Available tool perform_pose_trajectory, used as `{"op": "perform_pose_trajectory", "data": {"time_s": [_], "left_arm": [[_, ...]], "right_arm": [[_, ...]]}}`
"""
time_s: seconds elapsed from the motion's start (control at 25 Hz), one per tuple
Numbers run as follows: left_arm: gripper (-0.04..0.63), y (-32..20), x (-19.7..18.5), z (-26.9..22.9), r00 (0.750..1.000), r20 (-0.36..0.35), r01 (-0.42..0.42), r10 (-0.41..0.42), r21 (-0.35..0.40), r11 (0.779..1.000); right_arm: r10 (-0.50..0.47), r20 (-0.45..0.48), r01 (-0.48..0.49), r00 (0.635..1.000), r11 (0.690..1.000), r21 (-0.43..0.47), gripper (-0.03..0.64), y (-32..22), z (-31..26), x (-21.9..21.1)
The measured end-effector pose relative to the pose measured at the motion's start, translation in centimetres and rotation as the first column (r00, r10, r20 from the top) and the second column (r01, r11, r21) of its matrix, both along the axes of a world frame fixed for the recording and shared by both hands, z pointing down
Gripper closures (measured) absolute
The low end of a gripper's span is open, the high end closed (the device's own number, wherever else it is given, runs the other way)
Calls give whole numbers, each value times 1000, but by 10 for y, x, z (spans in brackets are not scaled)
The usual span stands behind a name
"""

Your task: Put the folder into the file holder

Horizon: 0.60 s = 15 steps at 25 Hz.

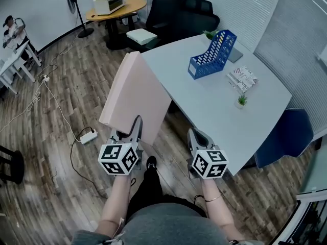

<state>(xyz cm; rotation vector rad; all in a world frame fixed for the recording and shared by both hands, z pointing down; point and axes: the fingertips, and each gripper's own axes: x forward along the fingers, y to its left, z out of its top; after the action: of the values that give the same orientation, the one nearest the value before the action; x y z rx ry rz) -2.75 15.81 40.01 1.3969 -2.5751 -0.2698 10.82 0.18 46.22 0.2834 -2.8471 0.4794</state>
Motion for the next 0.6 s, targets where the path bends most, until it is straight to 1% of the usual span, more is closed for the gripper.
{"op": "perform_pose_trajectory", "data": {"time_s": [0.28,0.48,0.6], "left_arm": [[469,-50,-91,-8,997,-6,-79,79,18,997],[468,-86,-151,-20,991,13,-132,132,31,991],[469,-108,-179,-26,986,29,-165,164,38,986]], "right_arm": [[73,-15,-73,997,997,2,611,-40,-5,-79],[146,-22,-146,989,989,-1,611,-70,-9,-122],[189,-18,-189,982,982,-3,611,-87,-9,-140]]}}
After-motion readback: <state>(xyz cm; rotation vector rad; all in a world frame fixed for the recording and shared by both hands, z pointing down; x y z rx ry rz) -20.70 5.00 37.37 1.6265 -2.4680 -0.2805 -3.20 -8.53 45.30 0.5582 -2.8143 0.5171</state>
